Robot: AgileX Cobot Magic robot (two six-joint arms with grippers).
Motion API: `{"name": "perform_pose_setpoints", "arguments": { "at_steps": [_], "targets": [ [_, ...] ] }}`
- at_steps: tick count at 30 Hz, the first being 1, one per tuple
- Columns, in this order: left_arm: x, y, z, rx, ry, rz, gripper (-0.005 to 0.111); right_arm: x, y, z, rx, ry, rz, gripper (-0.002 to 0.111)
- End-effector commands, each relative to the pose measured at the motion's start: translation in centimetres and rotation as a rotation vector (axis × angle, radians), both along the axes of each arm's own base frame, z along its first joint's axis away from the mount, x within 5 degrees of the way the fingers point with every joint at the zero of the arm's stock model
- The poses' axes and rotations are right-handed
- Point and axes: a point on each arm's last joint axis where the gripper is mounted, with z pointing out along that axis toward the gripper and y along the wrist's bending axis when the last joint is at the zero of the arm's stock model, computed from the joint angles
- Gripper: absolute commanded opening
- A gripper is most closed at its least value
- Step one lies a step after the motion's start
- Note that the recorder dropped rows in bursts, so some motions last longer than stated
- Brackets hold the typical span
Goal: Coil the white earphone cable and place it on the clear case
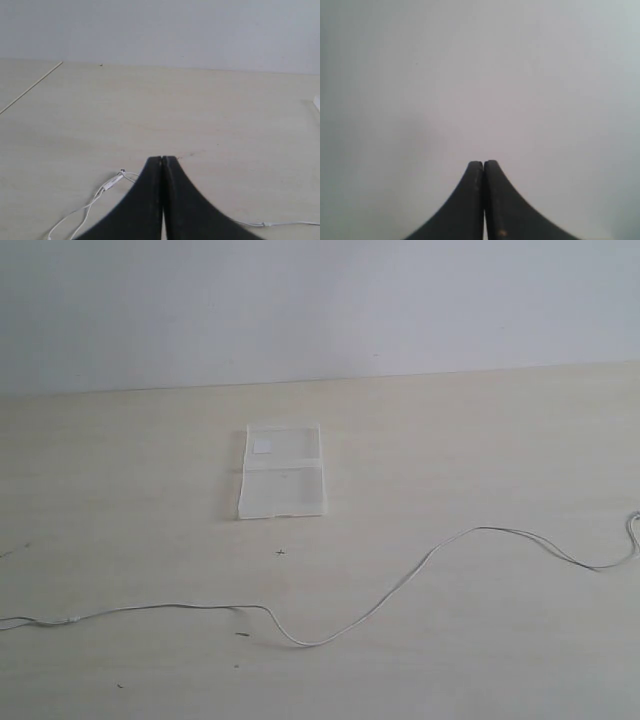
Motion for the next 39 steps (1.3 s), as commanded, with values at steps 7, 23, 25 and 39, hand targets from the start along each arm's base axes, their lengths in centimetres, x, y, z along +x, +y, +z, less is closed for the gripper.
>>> {"name": "perform_pose_setpoints", "arguments": {
  "at_steps": [7, 23, 25, 39],
  "targets": [
    [0.0, 0.0, 0.1, 0.004, -0.01, 0.001, 0.0, 6.5, 1.0, -0.7, 0.038, 0.131, 0.057, 0.0],
    [0.0, 0.0, 0.1, 0.004, -0.01, 0.001, 0.0, 21.1, 16.4, -4.9, -0.665, 1.107, 0.852, 0.0],
    [0.0, 0.0, 0.1, 0.004, -0.01, 0.001, 0.0, 22.4, 18.1, -5.8, -0.713, 1.179, 0.916, 0.0],
    [0.0, 0.0, 0.1, 0.004, -0.01, 0.001, 0.0, 24.7, 27.8, -13.0, -0.828, 1.398, 1.001, 0.037]
  ]
}}
